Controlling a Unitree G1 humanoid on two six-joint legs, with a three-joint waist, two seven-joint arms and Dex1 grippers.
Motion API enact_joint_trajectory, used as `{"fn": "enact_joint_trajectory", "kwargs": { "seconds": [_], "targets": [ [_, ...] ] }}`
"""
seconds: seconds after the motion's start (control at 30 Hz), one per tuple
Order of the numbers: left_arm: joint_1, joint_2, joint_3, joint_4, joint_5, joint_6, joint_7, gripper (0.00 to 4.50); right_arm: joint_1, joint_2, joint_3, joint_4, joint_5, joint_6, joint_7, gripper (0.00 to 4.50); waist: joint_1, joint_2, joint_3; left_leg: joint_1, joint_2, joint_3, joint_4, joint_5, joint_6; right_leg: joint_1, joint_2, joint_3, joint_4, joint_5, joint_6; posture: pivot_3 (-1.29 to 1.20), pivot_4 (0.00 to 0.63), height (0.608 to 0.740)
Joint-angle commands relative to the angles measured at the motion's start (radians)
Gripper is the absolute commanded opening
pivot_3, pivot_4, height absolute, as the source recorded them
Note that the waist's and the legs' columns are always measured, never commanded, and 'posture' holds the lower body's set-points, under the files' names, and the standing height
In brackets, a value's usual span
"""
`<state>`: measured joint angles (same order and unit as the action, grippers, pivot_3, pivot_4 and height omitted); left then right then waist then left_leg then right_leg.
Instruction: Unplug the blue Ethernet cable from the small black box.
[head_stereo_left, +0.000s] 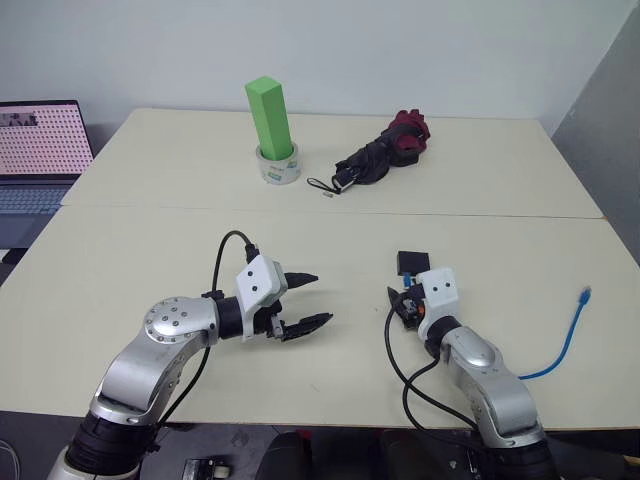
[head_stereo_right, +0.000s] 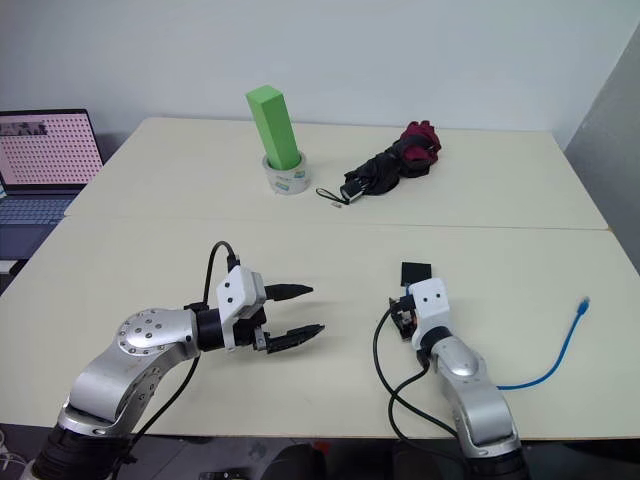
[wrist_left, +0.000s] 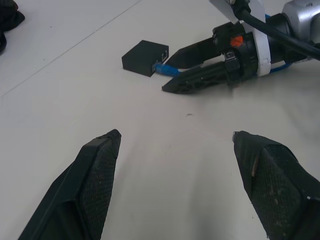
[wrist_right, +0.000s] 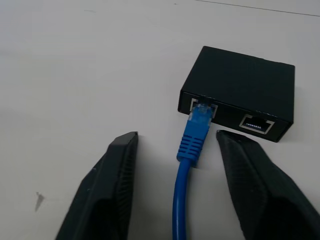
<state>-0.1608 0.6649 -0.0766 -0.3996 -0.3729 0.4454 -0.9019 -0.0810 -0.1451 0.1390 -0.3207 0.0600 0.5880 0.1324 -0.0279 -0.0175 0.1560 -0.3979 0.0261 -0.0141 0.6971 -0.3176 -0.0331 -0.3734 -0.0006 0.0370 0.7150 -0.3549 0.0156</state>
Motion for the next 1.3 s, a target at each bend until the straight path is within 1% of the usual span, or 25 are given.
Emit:
{"fn": "enact_joint_trajectory", "kwargs": {
  "seconds": [0.03, 0.07, 0.17, 0.2, 0.27, 0.37, 0.4, 0.47, 0.6, 0.7, 0.9, 1.13, 1.27, 1.3],
  "targets": [
    [0.003, 0.007, 0.011, -0.021, 0.008, -0.030, 0.003, 3.83, -0.011, -0.006, -0.038, 0.018, -0.013, 0.033, -0.022, 1.46, 0.000, 0.000, 0.000, 0.000, 0.000, 0.000, 0.000, 0.000, 0.000, 0.000, 0.000, 0.000, 0.000, 0.000, 0.000, 0.00, 0.150, 0.740],
    [0.003, 0.003, 0.016, -0.010, 0.013, -0.033, 0.010, 3.83, -0.018, -0.017, -0.046, 0.021, -0.011, 0.037, -0.015, 1.11, 0.000, 0.000, 0.000, 0.000, 0.000, 0.000, 0.000, 0.000, 0.000, 0.000, 0.000, 0.000, 0.000, 0.000, 0.000, 0.00, 0.150, 0.740],
    [0.000, -0.008, 0.024, 0.021, 0.020, -0.042, 0.026, 3.83, -0.031, -0.044, -0.048, 0.030, -0.008, 0.033, 0.012, 0.51, 0.001, 0.000, 0.000, 0.000, 0.000, 0.000, 0.000, 0.000, 0.000, 0.000, 0.000, 0.000, 0.000, 0.000, 0.000, 0.00, 0.150, 0.740],
    [-0.002, -0.011, 0.026, 0.034, 0.021, -0.044, 0.030, 3.83, -0.033, -0.060, -0.040, 0.030, -0.006, 0.021, 0.033, 0.22, 0.002, 0.000, 0.000, 0.000, 0.000, 0.000, 0.000, 0.000, 0.000, 0.000, 0.000, 0.000, 0.000, 0.000, 0.000, 0.00, 0.150, 0.740],
    [-0.011, -0.034, 0.050, 0.064, -0.020, -0.008, 0.045, 3.83, -0.039, -0.122, 0.000, 0.022, -0.007, -0.025, 0.118, 0.14, 0.002, 0.000, 0.000, 0.000, 0.000, 0.000, 0.000, 0.000, 0.000, 0.000, 0.000, 0.000, 0.000, 0.000, 0.000, 0.00, 0.150, 0.740],
    [-0.037, -0.063, 0.106, 0.102, -0.143, 0.121, 0.046, 3.83, -0.061, -0.242, 0.077, 0.033, -0.045, -0.151, 0.251, 0.13, 0.000, 0.000, 0.000, 0.000, 0.000, 0.000, 0.000, 0.000, 0.000, 0.000, 0.000, 0.000, 0.000, 0.000, 0.000, 0.00, 0.150, 0.740],
    [-0.049, -0.056, 0.124, 0.113, -0.209, 0.182, 0.013, 3.83, -0.087, -0.318, 0.124, 0.054, -0.091, -0.282, 0.325, 0.13, -0.002, 0.000, 0.000, 0.000, 0.000, 0.000, 0.000, 0.000, 0.000, 0.000, 0.000, 0.000, 0.000, 0.000, 0.000, 0.00, 0.150, 0.740],
    [-0.073, -0.039, 0.147, 0.135, -0.302, 0.271, -0.040, 3.83, -0.135, -0.428, 0.183, 0.101, -0.160, -0.506, 0.425, 0.13, -0.004, 0.001, 0.001, 0.000, 0.000, 0.000, 0.000, 0.000, 0.001, -0.001, 0.000, 0.000, 0.000, 0.000, 0.000, 0.00, 0.150, 0.740],
    [-0.142, -0.008, 0.152, 0.192, -0.369, 0.347, -0.107, 3.83, -0.252, -0.541, 0.225, 0.233, -0.204, -0.889, 0.546, 0.13, -0.005, 0.001, 0.001, 0.000, 0.000, 0.000, 0.000, 0.000, 0.000, 0.000, 0.001, -0.001, 0.000, 0.000, 0.000, 0.00, 0.150, 0.740],
    [-0.178, 0.005, 0.136, 0.223, -0.368, 0.352, -0.142, 3.83, -0.329, -0.559, 0.230, 0.324, -0.199, -1.076, 0.594, 0.13, -0.004, 0.000, 0.001, 0.000, 0.000, 0.000, 0.001, 0.000, 0.000, 0.000, 0.001, -0.001, -0.001, 0.000, 0.000, 0.00, 0.150, 0.740],
    [-0.217, -0.021, 0.119, 0.235, -0.372, 0.360, -0.145, 3.83, -0.401, -0.535, 0.228, 0.407, -0.176, -1.232, 0.643, 0.13, -0.003, 0.000, 0.001, -0.001, 0.001, 0.000, 0.001, 0.000, 0.000, 0.000, 0.000, -0.001, -0.001, 0.000, 0.000, 0.00, 0.150, 0.740],
    [-0.208, -0.068, 0.103, 0.201, -0.391, 0.372, -0.132, 3.83, -0.418, -0.500, 0.217, 0.415, -0.165, -1.259, 0.668, 0.13, -0.003, 0.000, 0.001, -0.001, 0.001, 0.000, 0.002, 0.000, 0.000, 0.000, 0.000, -0.001, -0.001, 0.000, 0.000, 0.00, 0.150, 0.740],
    [-0.218, -0.105, 0.115, 0.221, -0.400, 0.381, -0.107, 3.83, -0.424, -0.487, 0.212, 0.409, -0.167, -1.264, 0.674, 0.13, -0.004, 0.000, 0.001, -0.001, 0.001, 0.000, 0.002, 0.000, 0.000, 0.000, 0.000, -0.001, 0.000, 0.000, 0.000, 0.00, 0.150, 0.740],
    [-0.222, -0.113, 0.116, 0.225, -0.401, 0.381, -0.102, 3.64, -0.424, -0.485, 0.211, 0.407, -0.167, -1.265, 0.675, 0.13, -0.003, 0.000, 0.001, -0.001, 0.001, 0.000, 0.002, 0.000, 0.000, 0.000, 0.000, -0.001, 0.000, 0.000, 0.000, 0.00, 0.150, 0.740]
  ]
}}
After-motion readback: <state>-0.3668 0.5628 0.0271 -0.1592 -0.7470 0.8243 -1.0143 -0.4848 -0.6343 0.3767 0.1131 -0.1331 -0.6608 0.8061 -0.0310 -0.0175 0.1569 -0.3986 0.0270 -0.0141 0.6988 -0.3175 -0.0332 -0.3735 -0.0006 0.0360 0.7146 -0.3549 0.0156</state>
